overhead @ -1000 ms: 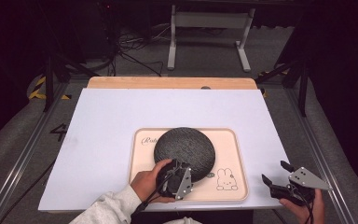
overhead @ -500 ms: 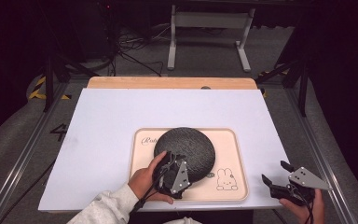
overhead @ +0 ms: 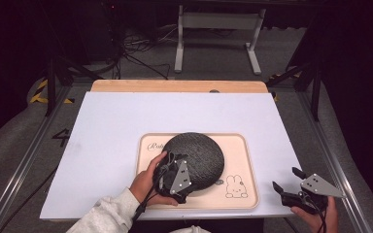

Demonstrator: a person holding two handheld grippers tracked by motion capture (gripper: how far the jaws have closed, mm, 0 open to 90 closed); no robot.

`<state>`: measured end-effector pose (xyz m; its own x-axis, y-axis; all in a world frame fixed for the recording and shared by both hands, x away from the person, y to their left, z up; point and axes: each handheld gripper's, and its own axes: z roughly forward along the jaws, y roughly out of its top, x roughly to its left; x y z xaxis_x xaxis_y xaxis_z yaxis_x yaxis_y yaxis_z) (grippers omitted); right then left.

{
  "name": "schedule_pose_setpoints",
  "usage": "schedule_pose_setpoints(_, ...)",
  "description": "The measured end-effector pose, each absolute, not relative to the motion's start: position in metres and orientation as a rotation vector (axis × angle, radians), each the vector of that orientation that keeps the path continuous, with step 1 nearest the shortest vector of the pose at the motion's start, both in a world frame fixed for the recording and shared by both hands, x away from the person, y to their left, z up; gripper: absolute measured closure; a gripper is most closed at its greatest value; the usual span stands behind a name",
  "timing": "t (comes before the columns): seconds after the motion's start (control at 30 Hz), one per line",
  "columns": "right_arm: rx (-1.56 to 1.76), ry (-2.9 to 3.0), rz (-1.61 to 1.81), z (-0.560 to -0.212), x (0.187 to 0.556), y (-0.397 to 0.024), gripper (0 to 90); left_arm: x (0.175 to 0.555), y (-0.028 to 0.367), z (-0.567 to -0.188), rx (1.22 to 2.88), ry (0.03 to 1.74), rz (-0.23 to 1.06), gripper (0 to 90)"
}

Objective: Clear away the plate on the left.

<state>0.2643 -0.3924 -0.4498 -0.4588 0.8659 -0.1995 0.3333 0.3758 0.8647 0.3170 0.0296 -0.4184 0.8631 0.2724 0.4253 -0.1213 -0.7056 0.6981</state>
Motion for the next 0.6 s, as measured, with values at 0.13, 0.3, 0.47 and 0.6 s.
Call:
schedule_pose_setpoints(0.13,1.032,1.976,1.027,-0.45,0.265,-0.392,15.4,0.319,0.034,-0.415,2.258,0.141,0.658,7.5)
schedule_pose_setpoints(0.3,1.032,1.975,1.027,-0.45,0.265,-0.392,15.4,0.324,0.042,-0.412,2.256,0.152,0.676,8.5)
schedule_pose_setpoints(0.47,1.032,1.977,1.023,-0.45,0.265,-0.392,15.4,0.33,0.05,-0.41,2.257,0.171,0.687,8.5)
schedule_pose_setpoints(0.6,1.031,1.978,1.018,-0.45,0.264,-0.392,15.4,0.336,0.059,-0.41,2.263,0.213,0.679,8.6)
